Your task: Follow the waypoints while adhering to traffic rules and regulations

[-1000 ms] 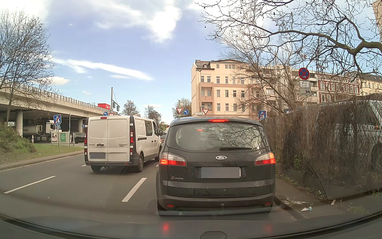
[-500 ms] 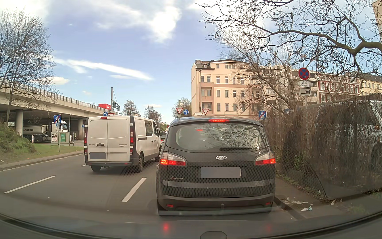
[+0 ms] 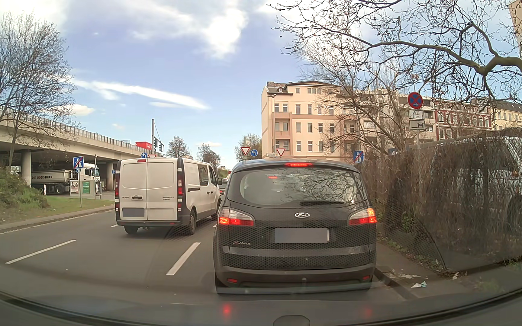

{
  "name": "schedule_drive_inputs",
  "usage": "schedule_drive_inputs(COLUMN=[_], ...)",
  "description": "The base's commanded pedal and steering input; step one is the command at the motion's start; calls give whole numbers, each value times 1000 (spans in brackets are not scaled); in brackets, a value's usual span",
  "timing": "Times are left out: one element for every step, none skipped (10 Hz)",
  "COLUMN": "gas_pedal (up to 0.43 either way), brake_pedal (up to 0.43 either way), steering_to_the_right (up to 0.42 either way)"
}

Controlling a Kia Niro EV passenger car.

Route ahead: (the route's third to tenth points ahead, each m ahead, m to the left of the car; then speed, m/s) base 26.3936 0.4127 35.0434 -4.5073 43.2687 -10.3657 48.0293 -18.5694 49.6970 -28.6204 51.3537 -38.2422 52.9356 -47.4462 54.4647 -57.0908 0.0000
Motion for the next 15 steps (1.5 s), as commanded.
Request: schedule_drive_inputs(gas_pedal=[0, 0, 0, 0, 0, 0, 0, 0, 0, 0, 0, 0, 0, 0, 0], brake_pedal=[396, 396, 396, 396, 396, 396, 396, 396, 396, 396, 396, 396, 396, 396, 396], steering_to_the_right=[-12, -12, -12, -12, -12, -13, -12, -12, -12, -12, -13, -12, -12, -12, -12])
